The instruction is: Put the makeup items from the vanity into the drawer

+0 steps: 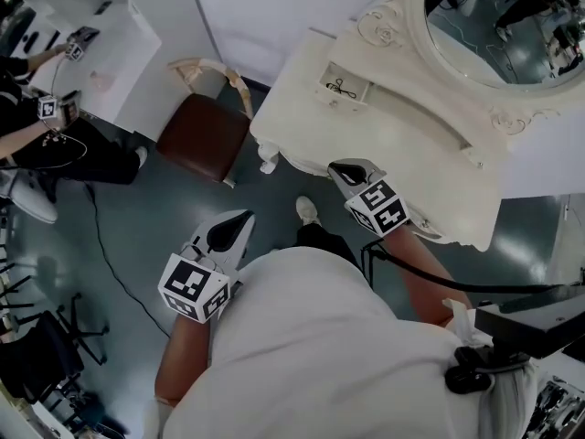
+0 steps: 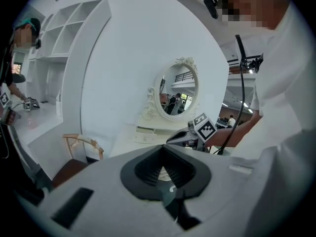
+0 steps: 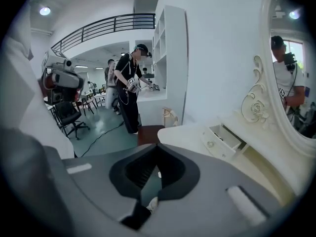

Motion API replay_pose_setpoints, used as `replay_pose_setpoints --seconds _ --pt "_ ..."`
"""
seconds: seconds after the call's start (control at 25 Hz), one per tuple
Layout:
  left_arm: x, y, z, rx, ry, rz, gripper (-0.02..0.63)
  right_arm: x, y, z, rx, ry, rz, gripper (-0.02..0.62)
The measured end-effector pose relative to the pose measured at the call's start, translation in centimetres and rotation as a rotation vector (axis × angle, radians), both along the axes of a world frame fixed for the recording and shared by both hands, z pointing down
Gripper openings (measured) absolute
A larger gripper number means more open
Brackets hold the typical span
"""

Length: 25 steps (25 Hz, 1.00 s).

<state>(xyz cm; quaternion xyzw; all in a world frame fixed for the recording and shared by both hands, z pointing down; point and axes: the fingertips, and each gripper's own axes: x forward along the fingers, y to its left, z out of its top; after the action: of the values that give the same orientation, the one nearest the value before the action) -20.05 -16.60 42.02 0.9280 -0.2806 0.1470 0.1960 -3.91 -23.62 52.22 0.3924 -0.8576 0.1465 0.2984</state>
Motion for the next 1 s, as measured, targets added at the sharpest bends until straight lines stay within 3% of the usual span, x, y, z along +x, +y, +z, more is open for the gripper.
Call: replay_pose_setpoints --seconds 0.48,1.0 --pt "-1.8 7.3 1.3 -0.005 0.044 0.085 0.0 -5.4 11.9 -0.6 0.0 -0.08 0.015 0.0" --pt "-2.7 11.3 1.4 0.019 0.042 0.119 0.0 -8.6 16.5 -1.8 0.036 -0.072 -0.028 0.0"
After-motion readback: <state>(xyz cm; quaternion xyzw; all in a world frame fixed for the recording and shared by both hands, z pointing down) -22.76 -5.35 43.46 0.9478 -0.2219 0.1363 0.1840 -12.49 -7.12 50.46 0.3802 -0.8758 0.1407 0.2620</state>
